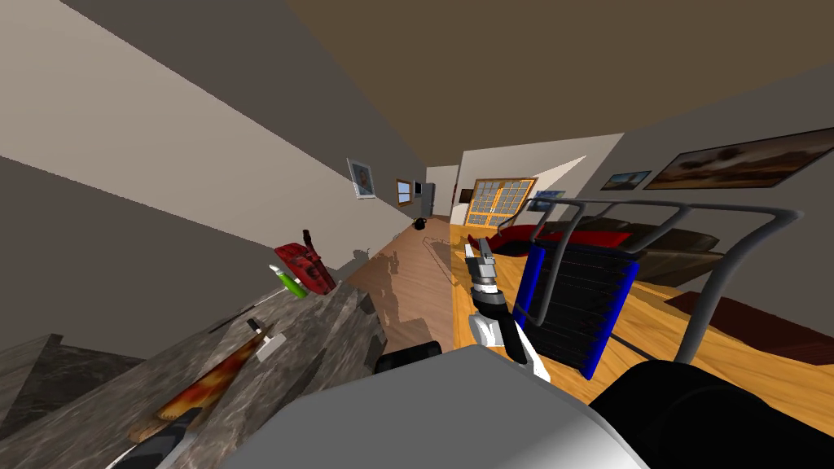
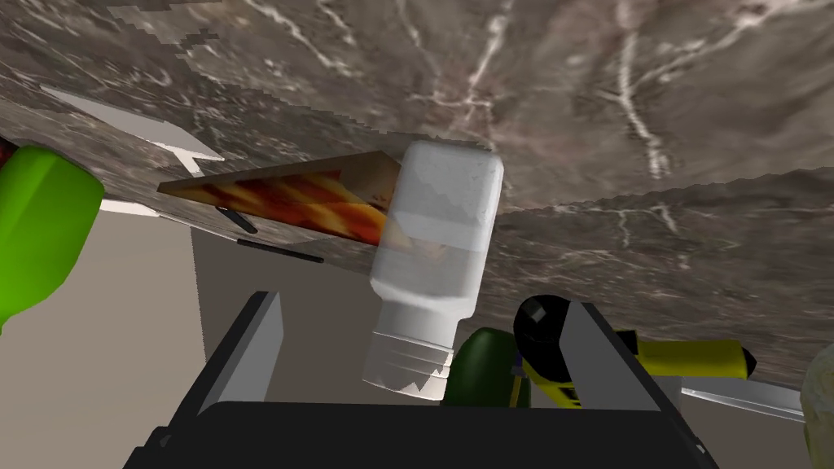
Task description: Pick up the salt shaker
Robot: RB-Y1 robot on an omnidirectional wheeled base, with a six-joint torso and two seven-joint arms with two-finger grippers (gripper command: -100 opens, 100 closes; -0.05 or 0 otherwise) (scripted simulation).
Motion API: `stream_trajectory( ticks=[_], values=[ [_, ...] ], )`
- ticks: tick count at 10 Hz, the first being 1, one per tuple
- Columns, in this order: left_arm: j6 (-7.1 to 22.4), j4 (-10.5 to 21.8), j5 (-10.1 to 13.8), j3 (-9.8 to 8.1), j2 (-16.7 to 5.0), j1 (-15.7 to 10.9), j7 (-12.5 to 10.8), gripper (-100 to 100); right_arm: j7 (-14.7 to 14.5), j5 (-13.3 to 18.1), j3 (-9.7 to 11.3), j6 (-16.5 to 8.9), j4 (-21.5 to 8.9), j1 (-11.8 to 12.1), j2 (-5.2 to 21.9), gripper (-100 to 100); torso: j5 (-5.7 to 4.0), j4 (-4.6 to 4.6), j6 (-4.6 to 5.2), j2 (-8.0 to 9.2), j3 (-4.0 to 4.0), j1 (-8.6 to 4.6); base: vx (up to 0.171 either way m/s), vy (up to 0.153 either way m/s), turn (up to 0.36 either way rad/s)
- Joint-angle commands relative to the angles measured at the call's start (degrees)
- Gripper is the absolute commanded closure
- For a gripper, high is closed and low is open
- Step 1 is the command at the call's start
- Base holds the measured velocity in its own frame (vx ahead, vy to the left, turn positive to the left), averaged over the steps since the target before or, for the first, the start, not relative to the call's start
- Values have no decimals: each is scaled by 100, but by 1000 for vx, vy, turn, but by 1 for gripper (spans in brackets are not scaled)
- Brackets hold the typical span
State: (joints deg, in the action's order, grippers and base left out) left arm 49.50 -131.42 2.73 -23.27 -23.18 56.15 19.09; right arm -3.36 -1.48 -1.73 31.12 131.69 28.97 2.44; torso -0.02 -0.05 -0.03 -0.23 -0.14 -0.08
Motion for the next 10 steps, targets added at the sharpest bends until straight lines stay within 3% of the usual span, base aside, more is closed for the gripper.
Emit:
stream_trajectory(
  ticks=[1,7,10],
  values=[
    [194,-10,25,-37,7,24,22,-100,0,0,0,0,0,0,0,0,0,0,0,0,0,0,60,-3,-10],
    [1230,-47,258,-344,49,97,149,-100,0,0,0,0,0,0,0,0,0,0,-1,2,1,1,77,-6,-12],
    [1563,-64,340,-442,84,103,186,-100,0,0,0,0,0,0,0,0,-1,1,-2,9,4,-4,57,-13,8]
  ],
)
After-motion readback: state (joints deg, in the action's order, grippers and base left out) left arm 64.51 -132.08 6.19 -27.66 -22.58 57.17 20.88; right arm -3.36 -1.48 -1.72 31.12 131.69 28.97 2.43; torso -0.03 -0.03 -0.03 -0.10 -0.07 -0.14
